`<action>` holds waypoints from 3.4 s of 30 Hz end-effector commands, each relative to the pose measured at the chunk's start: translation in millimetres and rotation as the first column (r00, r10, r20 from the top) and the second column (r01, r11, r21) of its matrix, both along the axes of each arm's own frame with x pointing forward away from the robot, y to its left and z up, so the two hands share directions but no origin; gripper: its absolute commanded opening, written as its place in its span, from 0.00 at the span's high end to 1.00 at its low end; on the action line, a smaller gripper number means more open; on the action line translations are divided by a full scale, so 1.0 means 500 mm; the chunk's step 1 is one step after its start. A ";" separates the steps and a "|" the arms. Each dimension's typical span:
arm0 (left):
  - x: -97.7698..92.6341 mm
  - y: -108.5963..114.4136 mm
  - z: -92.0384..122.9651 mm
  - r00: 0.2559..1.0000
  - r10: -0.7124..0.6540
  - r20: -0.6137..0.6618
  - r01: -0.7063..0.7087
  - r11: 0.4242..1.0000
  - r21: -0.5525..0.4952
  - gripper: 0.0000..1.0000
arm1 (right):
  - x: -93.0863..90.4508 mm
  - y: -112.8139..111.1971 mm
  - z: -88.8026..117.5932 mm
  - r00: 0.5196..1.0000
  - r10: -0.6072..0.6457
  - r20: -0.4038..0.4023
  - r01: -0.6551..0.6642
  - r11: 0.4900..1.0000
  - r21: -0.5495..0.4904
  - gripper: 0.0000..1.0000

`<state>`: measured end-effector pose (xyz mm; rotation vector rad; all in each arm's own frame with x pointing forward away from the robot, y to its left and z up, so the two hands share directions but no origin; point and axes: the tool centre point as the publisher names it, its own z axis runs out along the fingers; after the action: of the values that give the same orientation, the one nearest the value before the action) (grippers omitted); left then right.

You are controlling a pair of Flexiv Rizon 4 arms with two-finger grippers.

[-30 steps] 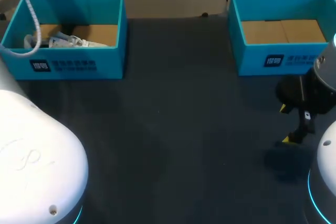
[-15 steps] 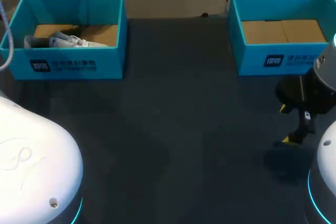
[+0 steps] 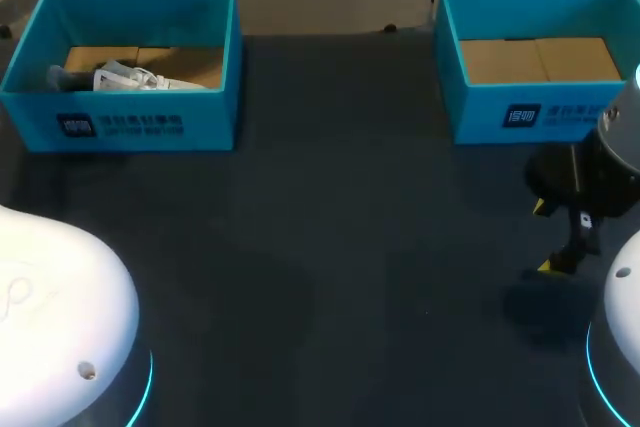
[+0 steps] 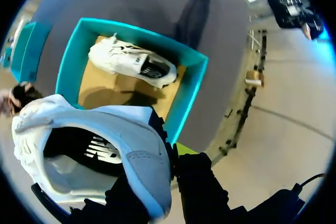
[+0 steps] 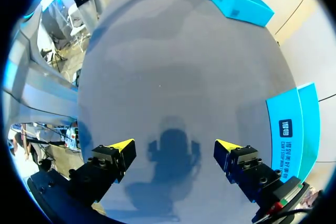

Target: Take the shoe out of the shoebox, open the shoe tongue, remove and reinsert the insole, then place the shoe into the shoebox

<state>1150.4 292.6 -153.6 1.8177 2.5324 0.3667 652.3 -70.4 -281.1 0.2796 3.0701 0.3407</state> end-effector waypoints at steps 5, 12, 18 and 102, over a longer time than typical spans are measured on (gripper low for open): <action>-0.019 0.027 -0.028 0.932 -0.363 0.013 0.363 0.932 0.004 1.00 | -0.001 0.001 -0.001 1.000 -0.001 0.001 0.001 1.000 -0.002 0.00; -0.016 0.041 -0.036 0.918 -0.395 0.019 0.394 0.918 0.045 1.00 | -0.001 0.001 -0.001 1.000 -0.001 0.001 0.001 1.000 -0.002 0.00; -0.016 0.041 -0.036 0.918 -0.395 0.019 0.394 0.918 0.045 1.00 | -0.001 0.001 -0.001 1.000 -0.001 0.001 0.001 1.000 -0.002 0.00; 0.070 0.032 -0.261 0.957 -0.247 -0.152 0.260 0.963 0.072 1.00 | -0.001 0.001 -0.001 1.000 -0.001 0.001 0.001 1.000 -0.002 0.00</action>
<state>1179.2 308.3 -280.8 2.2433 2.3509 0.3725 652.2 -70.4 -281.1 0.2795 3.0701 0.3406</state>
